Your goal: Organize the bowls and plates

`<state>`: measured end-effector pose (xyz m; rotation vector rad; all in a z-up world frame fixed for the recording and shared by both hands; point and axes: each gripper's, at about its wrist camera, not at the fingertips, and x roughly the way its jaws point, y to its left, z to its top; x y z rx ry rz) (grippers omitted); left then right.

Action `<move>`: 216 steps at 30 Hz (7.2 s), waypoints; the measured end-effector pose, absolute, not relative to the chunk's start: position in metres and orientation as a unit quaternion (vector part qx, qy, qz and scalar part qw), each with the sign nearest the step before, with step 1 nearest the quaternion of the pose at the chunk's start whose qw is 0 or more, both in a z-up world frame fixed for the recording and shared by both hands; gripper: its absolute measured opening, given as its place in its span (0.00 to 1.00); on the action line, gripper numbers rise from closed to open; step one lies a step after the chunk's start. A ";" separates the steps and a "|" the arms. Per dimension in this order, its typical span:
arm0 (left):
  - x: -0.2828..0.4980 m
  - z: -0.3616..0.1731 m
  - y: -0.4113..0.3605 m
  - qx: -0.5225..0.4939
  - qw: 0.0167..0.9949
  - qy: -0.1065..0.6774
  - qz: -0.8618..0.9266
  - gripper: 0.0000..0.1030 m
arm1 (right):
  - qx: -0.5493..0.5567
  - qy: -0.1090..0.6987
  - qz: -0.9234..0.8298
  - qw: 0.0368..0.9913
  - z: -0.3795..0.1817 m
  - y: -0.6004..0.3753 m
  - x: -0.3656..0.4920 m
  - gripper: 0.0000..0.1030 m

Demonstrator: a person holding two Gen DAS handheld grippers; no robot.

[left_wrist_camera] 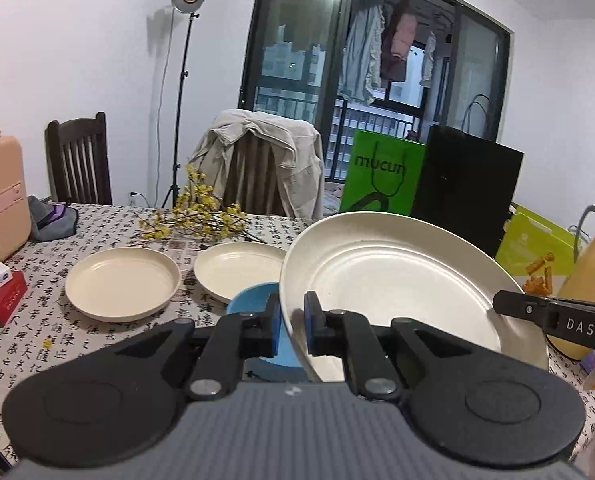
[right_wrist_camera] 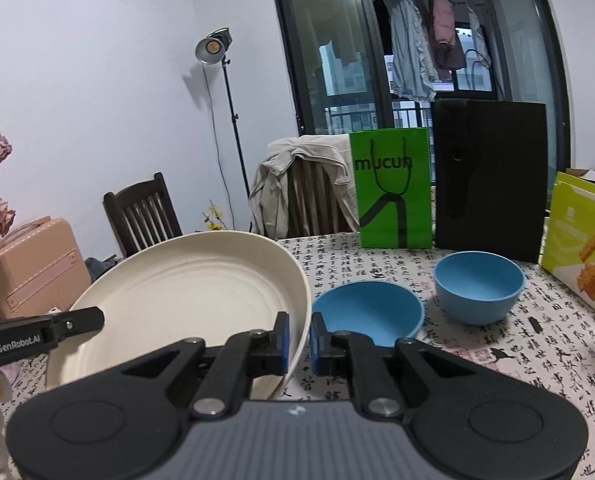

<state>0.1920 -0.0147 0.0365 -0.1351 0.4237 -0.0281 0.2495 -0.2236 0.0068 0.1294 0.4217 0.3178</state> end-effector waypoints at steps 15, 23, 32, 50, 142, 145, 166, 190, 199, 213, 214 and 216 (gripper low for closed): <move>0.190 0.017 -0.043 -0.052 0.973 0.222 -0.048 0.11 | 0.074 0.205 0.129 0.967 -0.015 -0.254 0.229 0.10; 0.190 0.005 -0.056 -0.042 0.970 0.232 -0.059 0.12 | 0.078 0.213 0.120 0.966 -0.028 -0.265 0.224 0.10; 0.190 -0.002 -0.066 -0.022 0.970 0.234 -0.065 0.12 | 0.083 0.219 0.115 0.965 -0.040 -0.273 0.220 0.10; 0.194 -0.032 -0.088 0.020 0.961 0.260 -0.095 0.14 | 0.089 0.248 0.102 0.959 -0.071 -0.293 0.222 0.10; 0.190 -0.084 -0.074 0.020 0.962 0.260 -0.083 0.82 | 0.091 0.250 0.125 0.956 -0.118 -0.289 0.230 0.88; 0.181 -0.079 -0.070 0.013 0.968 0.236 -0.082 1.00 | 0.084 0.238 0.128 0.959 -0.113 -0.286 0.224 0.94; 0.159 -0.064 -0.046 0.003 0.982 0.177 -0.070 1.00 | 0.072 0.207 0.130 0.967 -0.101 -0.273 0.214 1.00; 0.162 -0.044 -0.012 -0.014 0.987 0.152 -0.051 1.00 | 0.060 0.199 0.144 0.968 -0.083 -0.250 0.230 1.00; 0.151 -0.029 0.002 -0.013 0.989 0.137 -0.049 1.00 | 0.066 0.192 0.142 0.969 -0.075 -0.238 0.218 1.00; 0.142 -0.017 0.022 -0.021 0.990 0.128 -0.047 1.00 | 0.067 0.195 0.153 0.966 -0.062 -0.210 0.217 1.00; 0.143 -0.016 0.024 -0.023 0.990 0.130 -0.045 1.00 | 0.066 0.195 0.157 0.966 -0.060 -0.207 0.218 1.00; 0.147 -0.014 0.029 -0.028 0.990 0.129 -0.043 1.00 | 0.062 0.190 0.163 0.966 -0.055 -0.201 0.221 1.00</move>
